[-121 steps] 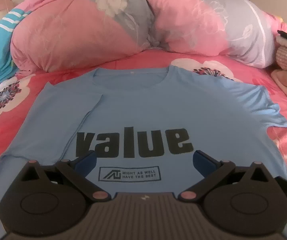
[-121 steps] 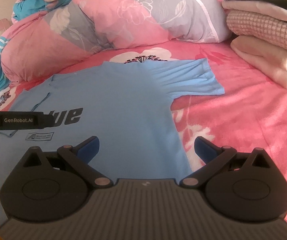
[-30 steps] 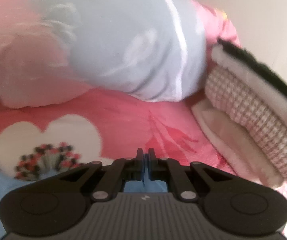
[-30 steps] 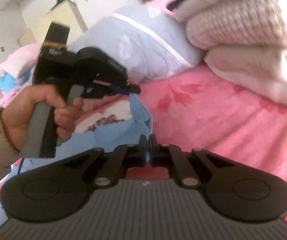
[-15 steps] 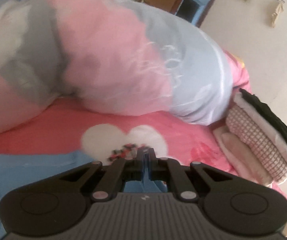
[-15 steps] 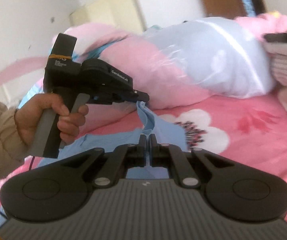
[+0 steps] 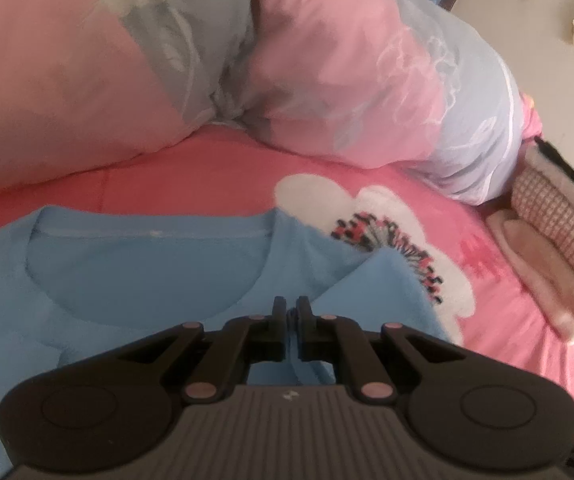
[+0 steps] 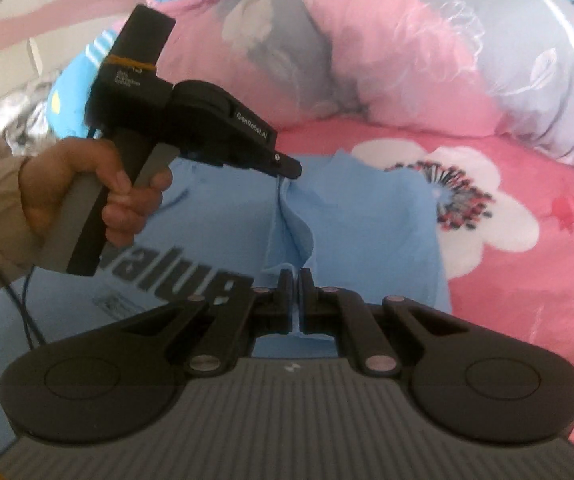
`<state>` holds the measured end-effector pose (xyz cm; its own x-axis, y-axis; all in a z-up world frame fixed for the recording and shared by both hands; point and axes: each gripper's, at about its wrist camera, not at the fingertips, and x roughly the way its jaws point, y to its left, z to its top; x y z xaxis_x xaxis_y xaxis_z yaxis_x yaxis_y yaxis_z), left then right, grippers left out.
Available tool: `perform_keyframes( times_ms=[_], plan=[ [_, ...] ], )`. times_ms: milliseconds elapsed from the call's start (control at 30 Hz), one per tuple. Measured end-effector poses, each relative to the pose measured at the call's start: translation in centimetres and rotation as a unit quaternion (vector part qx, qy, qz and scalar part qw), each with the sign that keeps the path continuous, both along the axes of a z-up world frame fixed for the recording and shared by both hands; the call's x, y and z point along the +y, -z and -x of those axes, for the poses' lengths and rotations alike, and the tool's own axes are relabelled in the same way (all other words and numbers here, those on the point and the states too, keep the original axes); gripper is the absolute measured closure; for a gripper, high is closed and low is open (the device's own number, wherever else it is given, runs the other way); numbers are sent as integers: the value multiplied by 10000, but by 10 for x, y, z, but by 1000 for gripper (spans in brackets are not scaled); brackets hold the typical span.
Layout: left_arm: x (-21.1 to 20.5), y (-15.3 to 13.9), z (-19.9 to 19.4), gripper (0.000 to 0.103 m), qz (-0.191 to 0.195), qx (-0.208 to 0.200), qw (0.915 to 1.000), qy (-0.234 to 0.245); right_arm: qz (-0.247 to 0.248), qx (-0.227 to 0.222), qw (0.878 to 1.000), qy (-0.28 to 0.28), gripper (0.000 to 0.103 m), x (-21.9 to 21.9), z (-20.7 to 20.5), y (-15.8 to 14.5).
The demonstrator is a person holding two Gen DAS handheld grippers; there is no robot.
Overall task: Fold clothes
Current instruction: 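Lift the gripped side edge with both grippers and fold it over the body, then open both grippers to release the folded side onto the shirt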
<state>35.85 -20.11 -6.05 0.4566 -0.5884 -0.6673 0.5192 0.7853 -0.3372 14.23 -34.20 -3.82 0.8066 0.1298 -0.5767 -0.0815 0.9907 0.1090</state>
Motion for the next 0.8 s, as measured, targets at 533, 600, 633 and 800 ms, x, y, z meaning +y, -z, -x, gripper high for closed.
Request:
perform_keyframes(
  times_ms=[533,600,633,800],
  plan=[
    [40,-11,17,66,65,-200,9997,-77,406,-44,9970,-654,83,8,35,-1],
    [35,-8,21,66,-48,-205,9998,72,697,-113,9946,-767,77,14,38,-3],
    [31,-5,22,66,-146,-222,9996,121,842,-147,9929,-823,76,18,40,-4],
    [22,11,25,68,-420,-343,9984,158,1822,-8,9783,-981,77,42,31,9]
  ],
)
